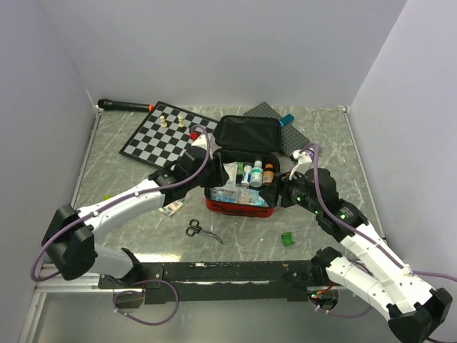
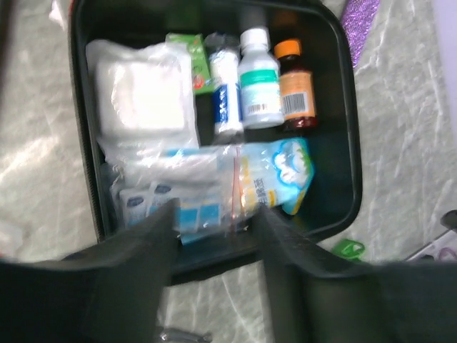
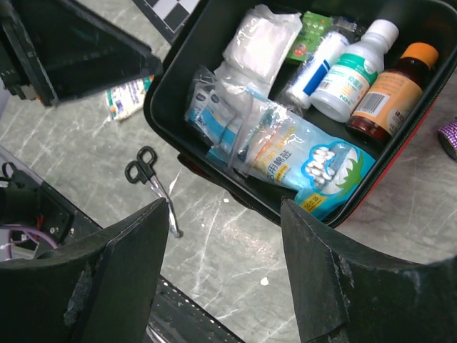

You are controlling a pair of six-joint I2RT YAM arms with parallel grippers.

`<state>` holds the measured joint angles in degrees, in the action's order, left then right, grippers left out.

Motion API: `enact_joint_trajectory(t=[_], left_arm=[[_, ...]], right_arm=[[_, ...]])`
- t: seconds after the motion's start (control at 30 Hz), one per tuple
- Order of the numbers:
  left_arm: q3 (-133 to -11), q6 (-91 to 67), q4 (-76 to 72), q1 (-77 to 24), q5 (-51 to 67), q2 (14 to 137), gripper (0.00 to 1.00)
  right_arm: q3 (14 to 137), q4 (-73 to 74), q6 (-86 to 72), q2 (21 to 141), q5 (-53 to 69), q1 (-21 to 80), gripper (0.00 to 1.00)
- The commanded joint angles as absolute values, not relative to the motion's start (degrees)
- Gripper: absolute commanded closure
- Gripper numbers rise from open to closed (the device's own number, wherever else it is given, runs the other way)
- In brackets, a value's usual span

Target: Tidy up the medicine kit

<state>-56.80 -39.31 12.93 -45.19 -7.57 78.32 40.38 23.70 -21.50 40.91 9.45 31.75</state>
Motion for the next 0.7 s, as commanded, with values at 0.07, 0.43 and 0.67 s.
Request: enact_joint_trajectory(t=[0.07,0.43,0.67], left_arm=[[-59.14,-37.36,8.53,-45.09,-7.39,87.17,0.62],[-63.2,-34.28,8.53,-47.19,-6.42,97.29,0.74],[-61.96,-34.28,7.03,-48.51,-3.52,101.6,0.76]], right_arm=[[41.57,23.38,-20.74,42.01,8.53,32.26,0.3],[40.87,23.91,-20.48,41.4,8.0,32.34,0.3],[40.87,23.64,-20.57,42.54,8.53,32.34,0.31]])
